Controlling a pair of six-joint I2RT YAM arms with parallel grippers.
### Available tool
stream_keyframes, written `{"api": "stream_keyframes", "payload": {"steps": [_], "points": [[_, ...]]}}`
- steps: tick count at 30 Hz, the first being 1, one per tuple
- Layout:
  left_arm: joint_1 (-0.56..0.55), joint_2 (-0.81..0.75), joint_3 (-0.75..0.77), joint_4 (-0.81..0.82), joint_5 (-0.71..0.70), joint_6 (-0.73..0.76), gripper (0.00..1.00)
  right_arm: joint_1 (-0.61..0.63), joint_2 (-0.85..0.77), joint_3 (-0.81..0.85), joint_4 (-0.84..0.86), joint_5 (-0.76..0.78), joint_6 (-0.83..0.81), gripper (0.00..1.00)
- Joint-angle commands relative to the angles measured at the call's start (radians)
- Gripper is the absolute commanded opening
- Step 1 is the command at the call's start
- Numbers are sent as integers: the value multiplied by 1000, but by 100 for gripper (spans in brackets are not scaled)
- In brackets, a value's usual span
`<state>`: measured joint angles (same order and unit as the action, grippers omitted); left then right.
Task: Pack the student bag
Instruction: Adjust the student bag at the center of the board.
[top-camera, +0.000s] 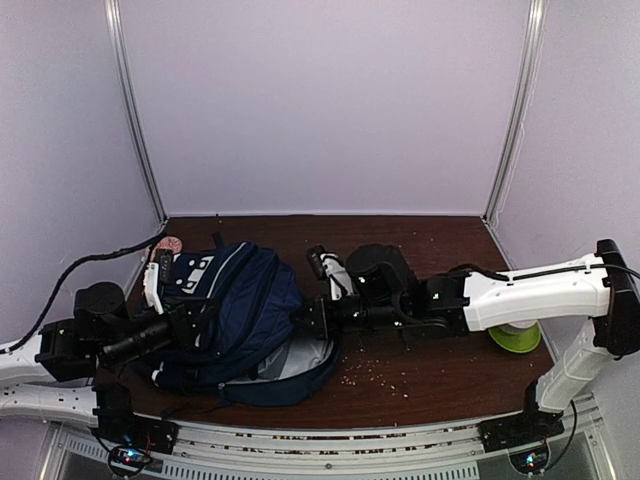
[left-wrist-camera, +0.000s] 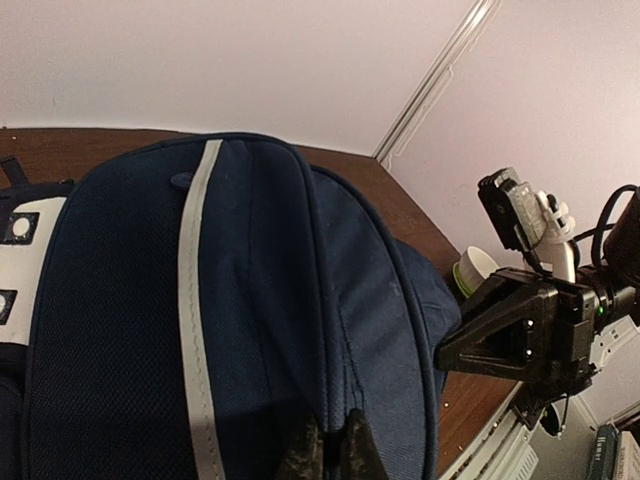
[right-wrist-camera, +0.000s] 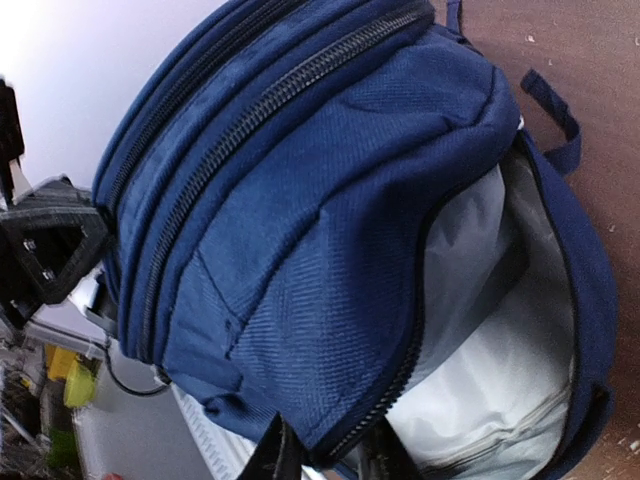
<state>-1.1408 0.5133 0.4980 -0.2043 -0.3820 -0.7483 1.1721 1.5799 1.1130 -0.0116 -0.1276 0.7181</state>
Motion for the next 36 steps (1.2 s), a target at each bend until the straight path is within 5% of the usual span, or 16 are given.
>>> {"api": "stream_keyframes", "payload": {"steps": [1, 7, 18, 29, 36], "points": [[0, -70, 98, 116, -96, 37, 0, -28, -7, -18, -150, 125, -26, 28], [0, -138, 100, 38, -128, 38, 0, -28, -51, -24, -96, 49, -25, 48], [0, -161, 105, 17, -153, 42, 0, -10, -42, -91, 368, -295, 160, 71], [0, -152, 106, 26, -142, 44, 0, 33, 68, -6, 349, -306, 167, 62], [0, -142, 89, 44, -134, 32, 0, 42, 127, 44, 388, -328, 196, 42]]}}
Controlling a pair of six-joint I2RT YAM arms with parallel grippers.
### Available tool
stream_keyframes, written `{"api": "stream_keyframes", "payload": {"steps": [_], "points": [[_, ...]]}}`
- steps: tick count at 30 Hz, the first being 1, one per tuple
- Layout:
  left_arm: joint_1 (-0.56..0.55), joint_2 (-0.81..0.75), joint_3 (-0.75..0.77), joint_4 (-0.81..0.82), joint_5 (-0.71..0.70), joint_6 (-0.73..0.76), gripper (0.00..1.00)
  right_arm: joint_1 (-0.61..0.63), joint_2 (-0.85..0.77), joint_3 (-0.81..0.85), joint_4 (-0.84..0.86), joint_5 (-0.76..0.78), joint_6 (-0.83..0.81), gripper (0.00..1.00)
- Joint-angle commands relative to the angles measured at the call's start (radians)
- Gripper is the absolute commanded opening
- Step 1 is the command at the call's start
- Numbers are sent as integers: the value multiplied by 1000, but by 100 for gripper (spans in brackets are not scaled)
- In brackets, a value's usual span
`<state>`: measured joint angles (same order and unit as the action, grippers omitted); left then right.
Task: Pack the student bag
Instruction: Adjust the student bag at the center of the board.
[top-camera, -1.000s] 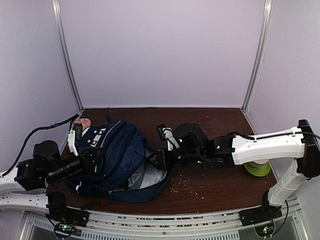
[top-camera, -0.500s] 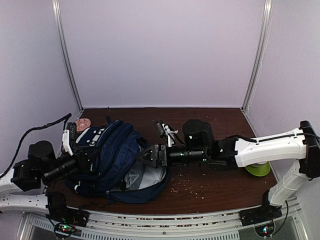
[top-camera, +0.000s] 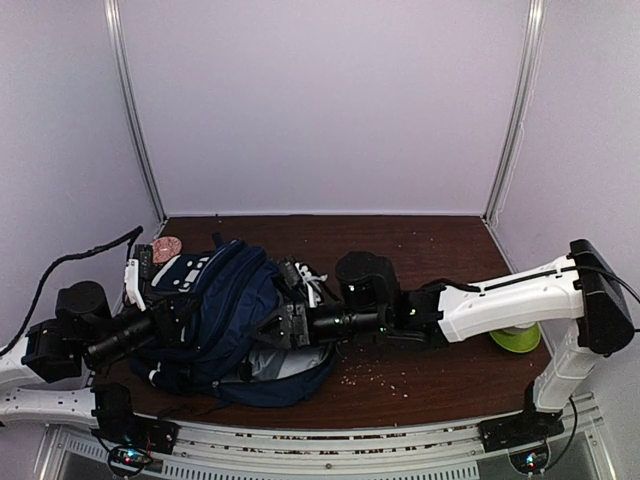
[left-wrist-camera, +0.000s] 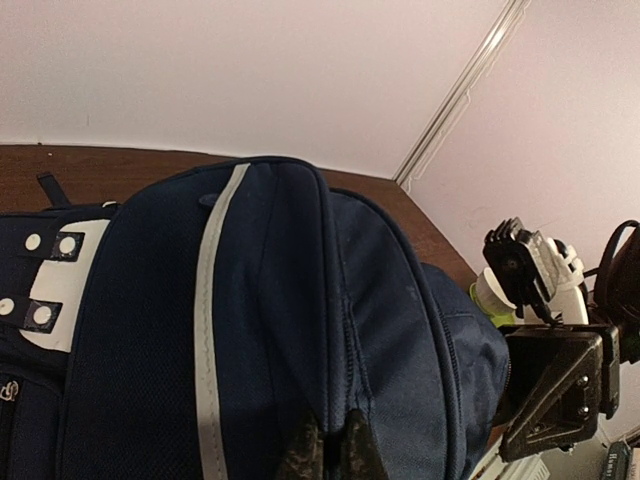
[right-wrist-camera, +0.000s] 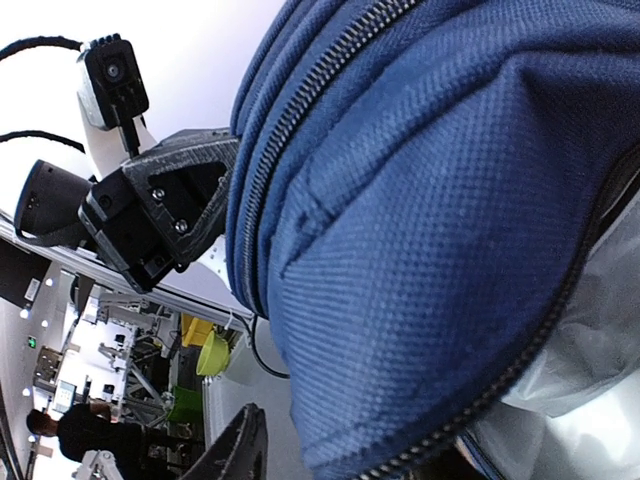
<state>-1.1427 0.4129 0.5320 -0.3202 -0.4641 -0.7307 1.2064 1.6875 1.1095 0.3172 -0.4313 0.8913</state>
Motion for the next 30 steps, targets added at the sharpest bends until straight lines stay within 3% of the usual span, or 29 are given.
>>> {"api": "stream_keyframes", "payload": {"steps": [1, 9, 17, 24, 25, 28, 30], "points": [[1, -40, 53, 164, -51, 13, 0, 7, 26, 52, 64, -26, 28, 39], [1, -42, 57, 150, -55, 14, 0, 8, 20, 31, 50, -11, 7, 0], [1, -77, 82, 84, -113, 15, 0, 6, -56, -14, -249, 192, -202, 0], [1, -89, 107, 54, -150, 35, 0, -11, -29, -35, -275, 234, -203, 0], [1, -89, 110, 49, -153, 36, 0, -11, -30, -33, -265, 218, -201, 2], [2, -91, 117, 22, -163, 36, 0, -11, -56, -41, -238, 182, -197, 39], [1, -97, 123, -7, -173, 35, 0, -11, -91, -53, -231, 186, -197, 55]]}}
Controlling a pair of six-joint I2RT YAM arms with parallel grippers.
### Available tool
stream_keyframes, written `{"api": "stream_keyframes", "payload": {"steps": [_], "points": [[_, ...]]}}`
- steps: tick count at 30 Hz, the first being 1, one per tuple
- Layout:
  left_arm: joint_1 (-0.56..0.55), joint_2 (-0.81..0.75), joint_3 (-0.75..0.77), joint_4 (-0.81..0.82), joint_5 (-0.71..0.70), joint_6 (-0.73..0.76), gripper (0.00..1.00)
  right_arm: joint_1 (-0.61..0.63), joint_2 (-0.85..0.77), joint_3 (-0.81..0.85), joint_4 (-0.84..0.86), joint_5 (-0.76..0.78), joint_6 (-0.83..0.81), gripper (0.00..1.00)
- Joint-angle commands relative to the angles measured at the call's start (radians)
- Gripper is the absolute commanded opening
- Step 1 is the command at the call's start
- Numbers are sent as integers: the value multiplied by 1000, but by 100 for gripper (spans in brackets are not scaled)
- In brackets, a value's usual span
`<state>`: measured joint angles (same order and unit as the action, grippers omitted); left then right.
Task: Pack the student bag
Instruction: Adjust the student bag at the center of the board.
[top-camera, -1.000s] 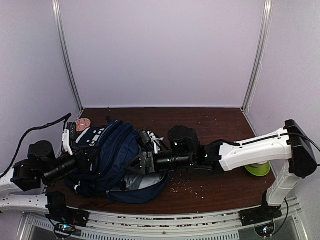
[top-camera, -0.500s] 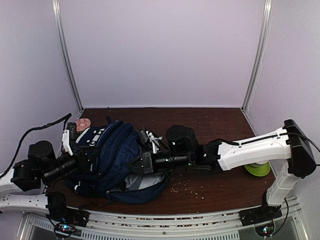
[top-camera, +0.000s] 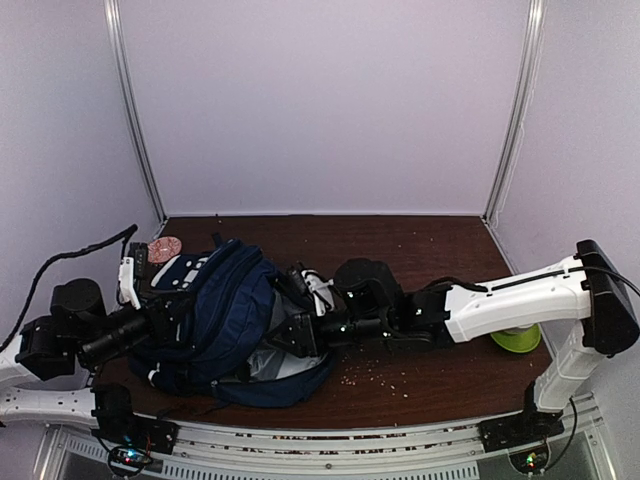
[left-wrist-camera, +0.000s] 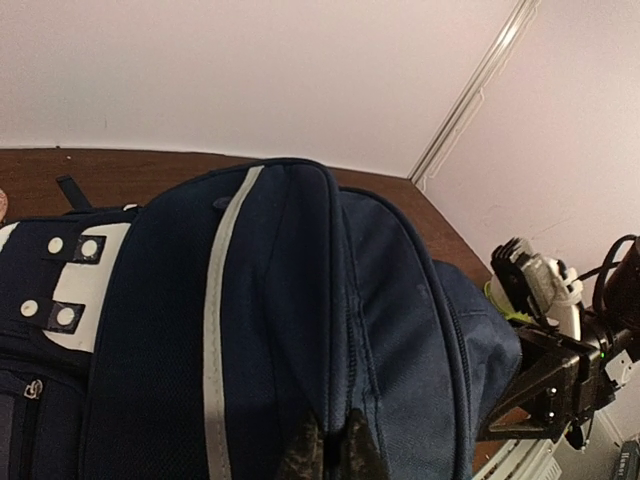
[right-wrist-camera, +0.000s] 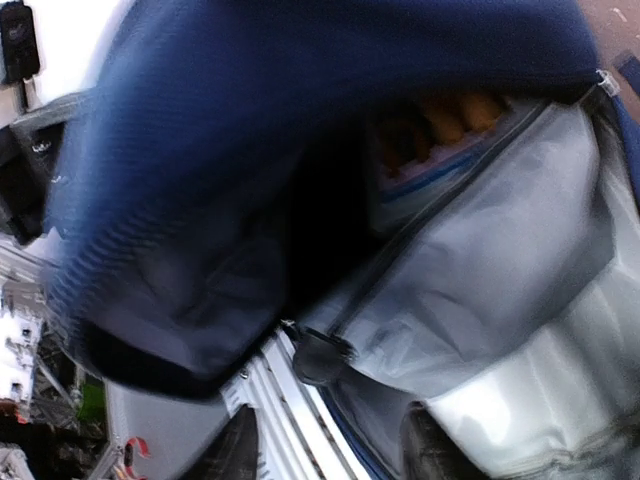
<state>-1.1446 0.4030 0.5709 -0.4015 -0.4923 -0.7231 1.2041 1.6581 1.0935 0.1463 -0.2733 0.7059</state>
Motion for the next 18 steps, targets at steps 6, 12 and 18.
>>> {"api": "stream_keyframes", "payload": {"steps": [6, 12, 18], "points": [[3, -143, 111, -42, -195, 21, 0, -17, -168, -56, -157, 169, -53, 62], [3, -246, 162, -234, -271, -7, 0, -41, -137, -55, -246, 300, -83, 62], [3, -288, 147, -229, -262, -20, 0, -38, -39, 16, -156, 235, -104, 62]]}}
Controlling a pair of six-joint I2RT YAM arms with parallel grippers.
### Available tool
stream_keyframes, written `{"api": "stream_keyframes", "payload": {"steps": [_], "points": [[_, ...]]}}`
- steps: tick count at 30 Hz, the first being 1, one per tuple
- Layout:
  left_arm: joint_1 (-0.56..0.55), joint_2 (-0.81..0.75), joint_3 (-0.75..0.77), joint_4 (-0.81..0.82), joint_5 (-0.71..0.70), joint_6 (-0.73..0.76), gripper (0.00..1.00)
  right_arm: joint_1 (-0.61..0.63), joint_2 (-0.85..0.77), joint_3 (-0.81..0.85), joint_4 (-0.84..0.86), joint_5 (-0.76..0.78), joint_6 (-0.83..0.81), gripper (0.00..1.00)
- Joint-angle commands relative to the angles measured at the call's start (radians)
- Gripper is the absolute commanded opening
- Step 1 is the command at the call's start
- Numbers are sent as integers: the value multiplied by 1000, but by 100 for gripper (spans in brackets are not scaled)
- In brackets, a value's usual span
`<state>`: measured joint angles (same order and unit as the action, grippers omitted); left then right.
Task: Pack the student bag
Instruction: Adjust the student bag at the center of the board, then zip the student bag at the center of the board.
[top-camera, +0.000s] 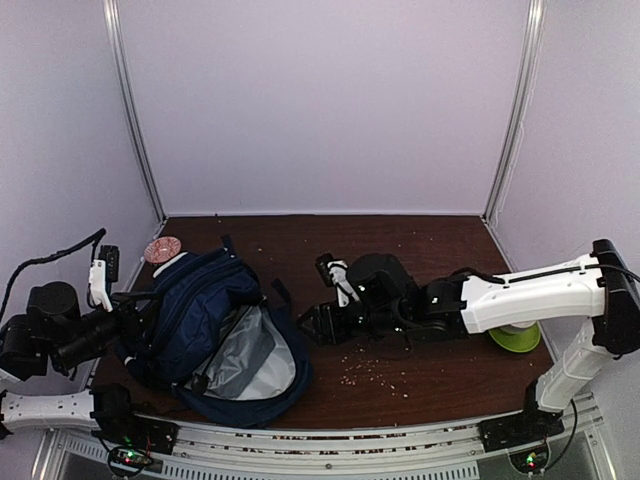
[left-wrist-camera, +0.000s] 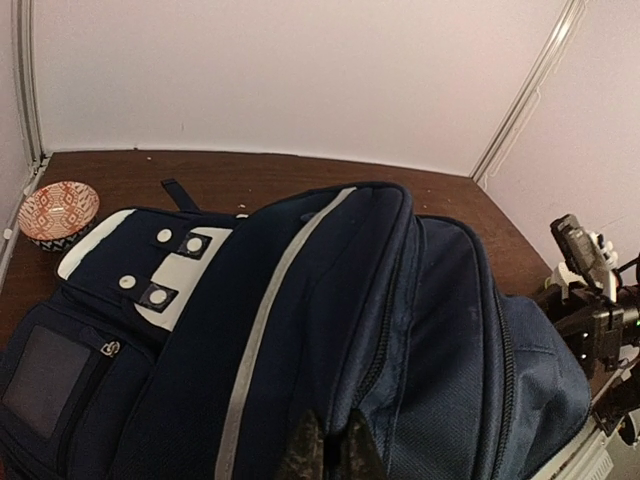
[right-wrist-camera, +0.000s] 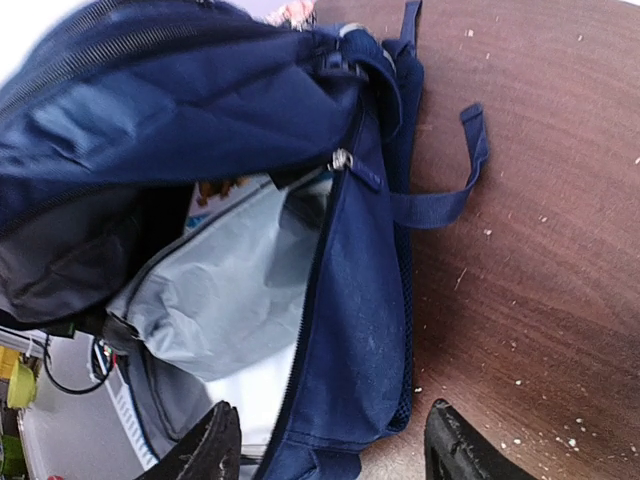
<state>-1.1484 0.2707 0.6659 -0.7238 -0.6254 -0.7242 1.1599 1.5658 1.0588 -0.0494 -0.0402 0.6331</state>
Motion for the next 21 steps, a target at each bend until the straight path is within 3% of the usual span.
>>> {"api": "stream_keyframes", "payload": {"steps": [1, 7, 11, 15, 21], "points": [[7, -148, 51, 107, -121, -17, 0, 6, 72, 58, 67, 1, -40, 62], [7, -47, 56, 213, -37, 28, 0, 30, 133, 15, 311, 95, -92, 64], [7, 19, 55, 257, 11, 47, 0, 70, 161, -48, 539, 240, -117, 68], [7, 42, 31, 313, 42, 49, 0, 143, 221, -88, 761, 394, -242, 76], [7, 61, 5, 368, 75, 41, 0, 202, 301, -40, 861, 522, -319, 81]]}}
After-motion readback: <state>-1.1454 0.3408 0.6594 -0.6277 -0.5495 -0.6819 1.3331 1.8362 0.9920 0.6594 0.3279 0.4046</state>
